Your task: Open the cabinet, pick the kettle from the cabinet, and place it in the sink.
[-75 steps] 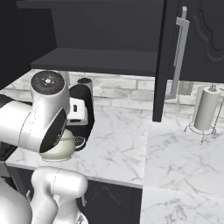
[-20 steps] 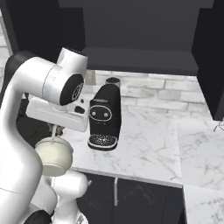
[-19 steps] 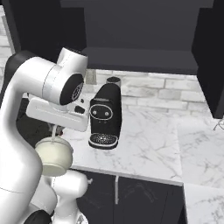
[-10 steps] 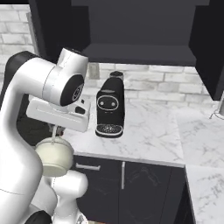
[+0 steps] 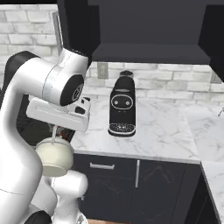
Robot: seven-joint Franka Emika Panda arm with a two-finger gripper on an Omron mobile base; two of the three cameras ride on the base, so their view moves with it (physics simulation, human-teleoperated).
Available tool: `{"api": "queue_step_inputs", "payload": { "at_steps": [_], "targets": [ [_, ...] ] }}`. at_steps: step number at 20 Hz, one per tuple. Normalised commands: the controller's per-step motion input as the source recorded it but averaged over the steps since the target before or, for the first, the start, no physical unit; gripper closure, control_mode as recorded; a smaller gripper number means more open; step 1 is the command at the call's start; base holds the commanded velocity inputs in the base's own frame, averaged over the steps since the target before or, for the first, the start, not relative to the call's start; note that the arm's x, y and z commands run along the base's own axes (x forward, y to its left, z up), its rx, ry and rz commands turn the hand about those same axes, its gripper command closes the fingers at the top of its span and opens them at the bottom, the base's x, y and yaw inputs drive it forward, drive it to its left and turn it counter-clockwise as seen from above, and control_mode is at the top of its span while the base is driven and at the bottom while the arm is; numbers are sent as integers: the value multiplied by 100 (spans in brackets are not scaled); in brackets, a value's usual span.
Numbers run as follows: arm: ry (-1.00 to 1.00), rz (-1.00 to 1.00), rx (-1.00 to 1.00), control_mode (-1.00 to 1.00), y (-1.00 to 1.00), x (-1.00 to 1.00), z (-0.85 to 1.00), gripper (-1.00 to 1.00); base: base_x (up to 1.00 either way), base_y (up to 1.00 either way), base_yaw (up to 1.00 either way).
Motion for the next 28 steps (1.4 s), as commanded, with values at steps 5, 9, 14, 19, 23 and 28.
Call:
{"api": "queue_step_inputs", "payload": {
  "at_steps": [5,9,14,19,23,28],
  "targets": [
    [0,0,0,100,0,0,0,100,-11,33,65],
    [0,0,0,100,0,0,0,100,-3,19,87],
    [0,0,0,100,0,0,0,100,-2,14,92],
    [0,0,0,100,0,0,0,100,-2,4,99],
    [0,0,0,100,0,0,0,100,0,0,100],
    [0,0,0,100,0,0,0,100,-2,1,100]
  ]
}}
